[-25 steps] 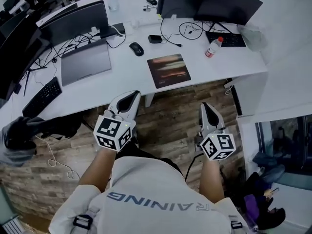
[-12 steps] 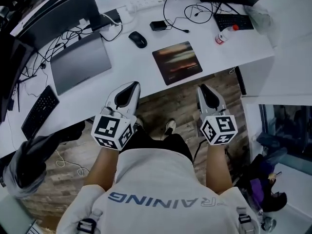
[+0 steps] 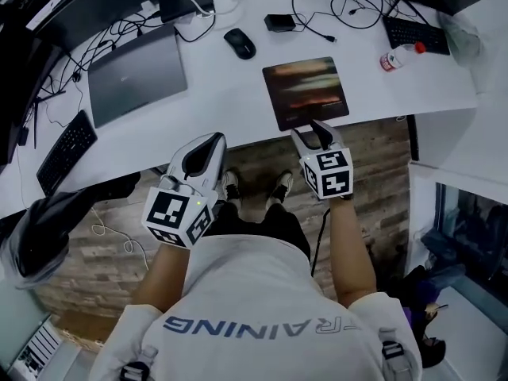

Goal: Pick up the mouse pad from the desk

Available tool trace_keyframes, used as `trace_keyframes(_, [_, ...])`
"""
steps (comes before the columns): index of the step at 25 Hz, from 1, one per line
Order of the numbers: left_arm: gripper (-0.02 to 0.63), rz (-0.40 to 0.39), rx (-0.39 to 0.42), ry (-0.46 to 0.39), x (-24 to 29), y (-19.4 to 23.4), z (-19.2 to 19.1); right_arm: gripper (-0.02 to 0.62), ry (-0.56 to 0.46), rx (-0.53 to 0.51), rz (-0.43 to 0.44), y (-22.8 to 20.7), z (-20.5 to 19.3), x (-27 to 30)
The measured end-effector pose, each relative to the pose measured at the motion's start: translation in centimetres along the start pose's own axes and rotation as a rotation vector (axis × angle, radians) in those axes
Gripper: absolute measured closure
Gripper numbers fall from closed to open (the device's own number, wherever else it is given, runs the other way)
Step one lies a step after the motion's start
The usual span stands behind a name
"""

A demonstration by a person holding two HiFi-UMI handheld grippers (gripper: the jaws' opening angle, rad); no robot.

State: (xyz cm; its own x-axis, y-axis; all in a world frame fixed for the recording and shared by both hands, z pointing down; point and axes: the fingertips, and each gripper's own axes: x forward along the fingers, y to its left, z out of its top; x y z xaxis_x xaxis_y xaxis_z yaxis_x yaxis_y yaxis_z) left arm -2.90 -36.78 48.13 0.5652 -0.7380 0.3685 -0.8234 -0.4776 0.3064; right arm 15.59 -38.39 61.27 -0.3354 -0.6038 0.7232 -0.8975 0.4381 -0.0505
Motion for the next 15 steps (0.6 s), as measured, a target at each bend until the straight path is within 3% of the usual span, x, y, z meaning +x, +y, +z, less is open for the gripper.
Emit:
trace_keyframes(9, [0.606,0.048,-0.052,0.037,1.7,-0.8,-2.3,0.351,0.122,-0.055,0.04,-0.4,-3.6,6.5])
trace_keyframes(15, [0.606,0.059,-0.077,0.061,2.0,-0.2,-3.4,0.33,0.174,-0.084,0.018,0.2,-5.3,9.2])
